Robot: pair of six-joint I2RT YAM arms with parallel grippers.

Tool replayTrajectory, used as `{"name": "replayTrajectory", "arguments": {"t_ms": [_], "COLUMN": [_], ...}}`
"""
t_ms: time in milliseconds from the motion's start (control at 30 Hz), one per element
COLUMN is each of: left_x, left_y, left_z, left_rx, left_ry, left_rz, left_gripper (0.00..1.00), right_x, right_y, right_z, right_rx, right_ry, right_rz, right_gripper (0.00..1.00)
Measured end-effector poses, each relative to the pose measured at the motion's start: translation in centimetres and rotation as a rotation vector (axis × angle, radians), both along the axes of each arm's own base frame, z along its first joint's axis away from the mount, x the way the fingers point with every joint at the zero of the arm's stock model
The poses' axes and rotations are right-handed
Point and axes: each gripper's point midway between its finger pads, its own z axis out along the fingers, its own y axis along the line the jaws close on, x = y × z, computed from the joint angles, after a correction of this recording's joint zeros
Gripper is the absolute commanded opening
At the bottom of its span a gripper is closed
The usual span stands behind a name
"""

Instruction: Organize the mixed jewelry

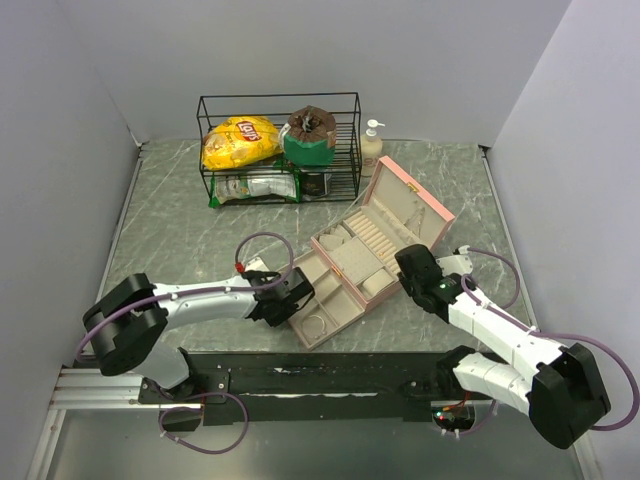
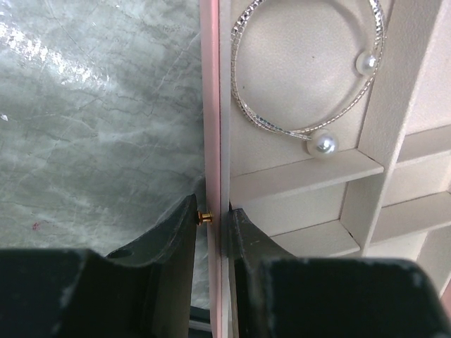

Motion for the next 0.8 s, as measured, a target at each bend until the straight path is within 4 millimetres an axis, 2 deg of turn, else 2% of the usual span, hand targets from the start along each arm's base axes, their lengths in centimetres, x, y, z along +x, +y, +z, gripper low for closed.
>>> {"name": "replayTrajectory", "arguments": {"t_ms": [433, 800], "left_x": [0.47, 0.73], "left_y": [0.30, -0.25], "left_z": [0.22, 0.03], "left_rx": [0.021, 0.028], "left_ry": [-0.010, -0.005], "left_rz": [0.058, 0.062], "left_gripper": [0.01, 0.01], "right_x": [0.00, 0.00], "right_y": [0.01, 0.03], "right_z": [0.00, 0.00], "right_rx": [0.000, -0.001], "right_ry": [0.000, 0.001], "right_rz": [0.001, 0.004], "right_gripper": [0.00, 0.00]}}
